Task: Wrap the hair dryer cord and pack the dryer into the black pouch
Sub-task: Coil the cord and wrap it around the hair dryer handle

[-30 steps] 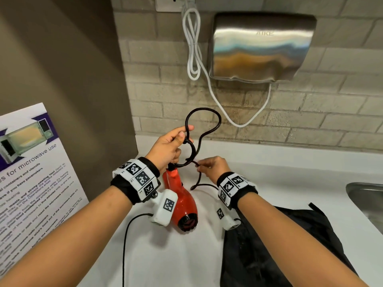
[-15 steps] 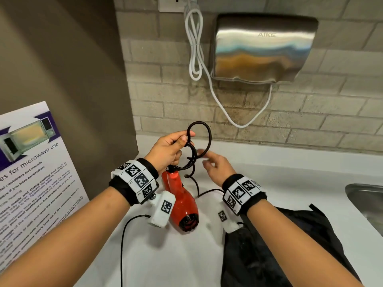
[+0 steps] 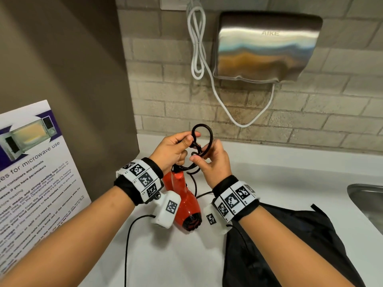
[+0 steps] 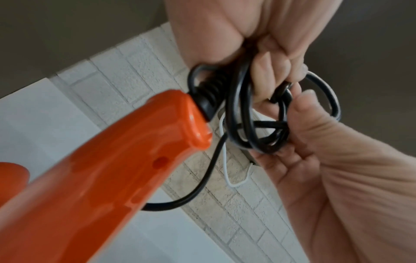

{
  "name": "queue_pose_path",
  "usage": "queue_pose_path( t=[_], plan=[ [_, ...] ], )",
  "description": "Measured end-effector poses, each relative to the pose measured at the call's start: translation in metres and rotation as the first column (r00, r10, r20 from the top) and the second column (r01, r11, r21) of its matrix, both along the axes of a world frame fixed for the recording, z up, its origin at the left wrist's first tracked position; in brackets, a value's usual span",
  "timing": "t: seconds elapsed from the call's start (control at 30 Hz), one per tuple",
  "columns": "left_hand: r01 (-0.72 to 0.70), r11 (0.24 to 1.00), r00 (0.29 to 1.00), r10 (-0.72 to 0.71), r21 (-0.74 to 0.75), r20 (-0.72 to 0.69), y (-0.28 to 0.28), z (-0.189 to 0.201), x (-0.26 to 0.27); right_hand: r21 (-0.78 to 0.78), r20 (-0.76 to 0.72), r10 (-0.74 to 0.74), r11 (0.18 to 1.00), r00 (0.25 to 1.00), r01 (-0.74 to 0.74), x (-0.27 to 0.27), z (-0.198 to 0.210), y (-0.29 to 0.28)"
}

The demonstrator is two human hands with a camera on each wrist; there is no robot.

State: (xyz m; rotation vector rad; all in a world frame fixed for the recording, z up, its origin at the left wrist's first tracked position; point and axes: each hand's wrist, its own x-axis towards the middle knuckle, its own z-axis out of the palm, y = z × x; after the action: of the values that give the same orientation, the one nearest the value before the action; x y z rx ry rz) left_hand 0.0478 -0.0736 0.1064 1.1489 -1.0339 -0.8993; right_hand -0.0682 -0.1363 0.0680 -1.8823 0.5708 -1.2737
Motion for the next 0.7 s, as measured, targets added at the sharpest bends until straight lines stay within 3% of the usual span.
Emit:
queue_pose_path(
  t=[0.13, 0.27, 0.33, 0.53, 0.7],
  plan=[
    [0.016, 1.000, 1.000, -0.015, 0.011, -0.015, 0.000, 0.001, -0.001, -0.003, 0.061, 0.001, 1.000, 0.998, -0.001, 0.002, 0.003, -0.005],
    [0.072, 0.997, 0.997, -0.071, 0.009, -0.030, -0.001, 0.000, -0.004, -0.051, -0.099, 0.242, 0.968, 0.965, -0.248, 0.003, -0.002, -0.010],
    [0.080, 0.997, 0.996, -0.079, 0.010, -0.038, -0.001, 0.000, -0.005, -0.039, -0.172, 0.268, 0.960, 0.948, -0.279, 0.003, -0.005, -0.013],
    [0.074, 0.997, 0.997, -0.074, 0.013, -0.022, -0.002, 0.001, -0.004, -0.154, -0.260, 0.227, 0.950, 0.938, -0.273, -0.011, -0.017, -0.023],
    [0.048, 0.998, 0.999, -0.048, 0.036, -0.007, -0.005, 0.003, -0.004, -0.144, -0.404, 0.006, 0.987, 0.915, -0.070, -0.031, -0.042, -0.047]
  ],
)
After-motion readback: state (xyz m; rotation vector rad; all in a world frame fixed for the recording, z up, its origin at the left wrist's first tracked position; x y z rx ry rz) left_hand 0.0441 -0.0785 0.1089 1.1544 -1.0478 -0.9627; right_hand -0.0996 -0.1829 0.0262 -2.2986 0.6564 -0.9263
